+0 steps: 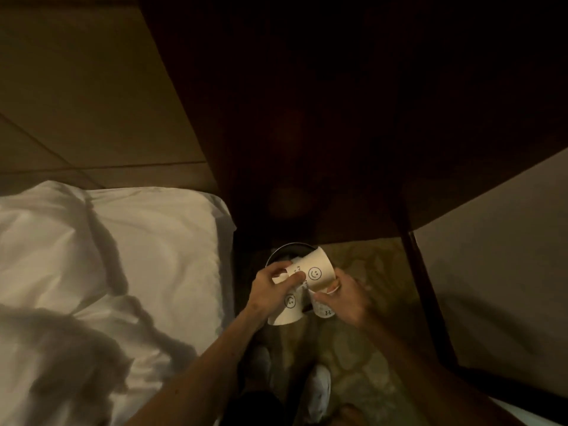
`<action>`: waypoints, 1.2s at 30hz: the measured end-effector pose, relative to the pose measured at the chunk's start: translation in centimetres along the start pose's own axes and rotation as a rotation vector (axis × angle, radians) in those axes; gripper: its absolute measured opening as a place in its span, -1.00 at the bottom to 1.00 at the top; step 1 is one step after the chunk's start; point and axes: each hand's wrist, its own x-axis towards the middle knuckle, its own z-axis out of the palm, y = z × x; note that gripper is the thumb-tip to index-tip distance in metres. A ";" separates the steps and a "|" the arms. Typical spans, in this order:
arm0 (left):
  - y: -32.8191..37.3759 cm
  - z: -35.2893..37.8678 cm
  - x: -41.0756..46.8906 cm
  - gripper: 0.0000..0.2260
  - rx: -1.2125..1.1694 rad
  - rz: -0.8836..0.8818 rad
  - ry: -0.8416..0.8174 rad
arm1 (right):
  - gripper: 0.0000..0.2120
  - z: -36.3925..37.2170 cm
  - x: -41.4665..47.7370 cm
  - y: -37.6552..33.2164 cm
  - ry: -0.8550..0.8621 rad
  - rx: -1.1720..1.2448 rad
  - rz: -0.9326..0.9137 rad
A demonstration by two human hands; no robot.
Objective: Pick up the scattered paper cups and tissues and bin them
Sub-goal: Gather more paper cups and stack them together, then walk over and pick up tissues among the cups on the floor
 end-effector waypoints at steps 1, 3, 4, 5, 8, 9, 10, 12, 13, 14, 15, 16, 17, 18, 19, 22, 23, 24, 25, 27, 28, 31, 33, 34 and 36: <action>-1.5 0.3 2.5 -0.61 0.016 0.018 0.002 | -0.60 1.1 2.3 1.2 0.020 0.028 0.018; -4.3 1.2 7.0 -0.59 0.085 0.054 0.008 | -0.57 3.3 6.3 3.7 0.047 0.092 0.062; -5.7 1.7 8.9 -0.57 0.117 0.065 0.015 | -0.56 4.4 8.1 5.0 0.058 0.113 0.075; -6.9 2.1 10.7 -0.55 0.142 0.073 0.025 | -0.56 5.4 9.7 6.3 0.066 0.142 0.081; -10.2 3.5 15.0 -0.63 0.170 0.083 0.048 | -0.58 7.3 13.1 9.6 0.069 0.311 0.138; -11.2 3.9 15.9 -0.72 0.165 0.085 0.057 | -0.59 7.8 13.8 10.3 0.040 0.370 0.170; -11.9 4.2 16.6 -0.79 0.166 0.095 0.070 | -0.60 8.3 14.3 11.0 0.005 0.424 0.191; -12.9 4.9 17.7 -0.84 0.177 0.119 0.094 | -0.55 8.9 15.2 11.8 -0.052 0.495 0.202; -13.2 5.1 18.1 -0.84 0.184 0.118 0.083 | -0.47 9.0 15.5 11.9 -0.071 0.527 0.221; -13.6 5.4 18.5 -0.82 0.217 0.117 0.061 | -0.40 9.2 15.8 12.0 -0.093 0.563 0.253; -14.0 5.5 18.8 -0.78 0.281 0.119 0.042 | -0.33 9.3 15.9 12.2 -0.126 0.576 0.275; -14.3 5.5 18.8 -0.73 0.336 0.113 0.025 | -0.28 9.4 15.8 12.2 -0.161 0.572 0.284; -14.3 5.5 18.6 -0.71 0.362 0.100 0.014 | -0.24 9.3 15.5 12.0 -0.200 0.539 0.282; -14.0 5.3 18.1 -0.71 0.363 0.089 0.006 | -0.25 9.2 15.0 11.6 -0.233 0.499 0.279; -13.3 5.2 17.5 -0.74 0.367 0.089 0.002 | -0.34 8.7 14.3 11.3 -0.258 0.444 0.271; -9.7 4.5 14.3 -0.96 0.402 0.117 -0.063 | -0.78 6.5 10.9 9.4 -0.267 0.324 0.212; -7.7 4.3 12.7 -0.98 0.429 0.138 -0.105 | -0.83 5.3 9.4 8.6 -0.238 0.299 0.194; -5.4 4.2 11.0 -0.95 0.458 0.161 -0.148 | -0.86 3.8 7.7 7.6 -0.206 0.287 0.176; -2.8 4.2 9.2 -0.92 0.484 0.185 -0.193 | -0.87 2.1 5.7 6.3 -0.180 0.275 0.155; 3.4 4.6 5.1 -0.86 0.544 0.250 -0.280 | -0.89 -2.1 1.2 3.1 -0.141 0.223 0.129; 7.0 4.8 2.8 -0.84 0.568 0.292 -0.322 | -0.90 -4.5 -1.1 1.3 -0.115 0.187 0.116; 18.6 6.0 -4.4 -0.85 0.645 0.454 -0.449 | -0.93 -12.9 -9.0 -4.9 0.039 0.090 0.040; 26.9 6.8 -9.1 -0.87 0.688 0.615 -0.487 | -0.89 -19.1 -14.4 -9.4 0.169 0.031 -0.028; 31.1 7.2 -11.5 -0.88 0.701 0.707 -0.496 | -0.89 -22.1 -17.1 -11.7 0.238 0.007 -0.061; 39.1 7.9 -16.4 -0.89 0.718 0.898 -0.523 | -0.86 -27.4 -22.6 -15.9 0.406 -0.012 -0.139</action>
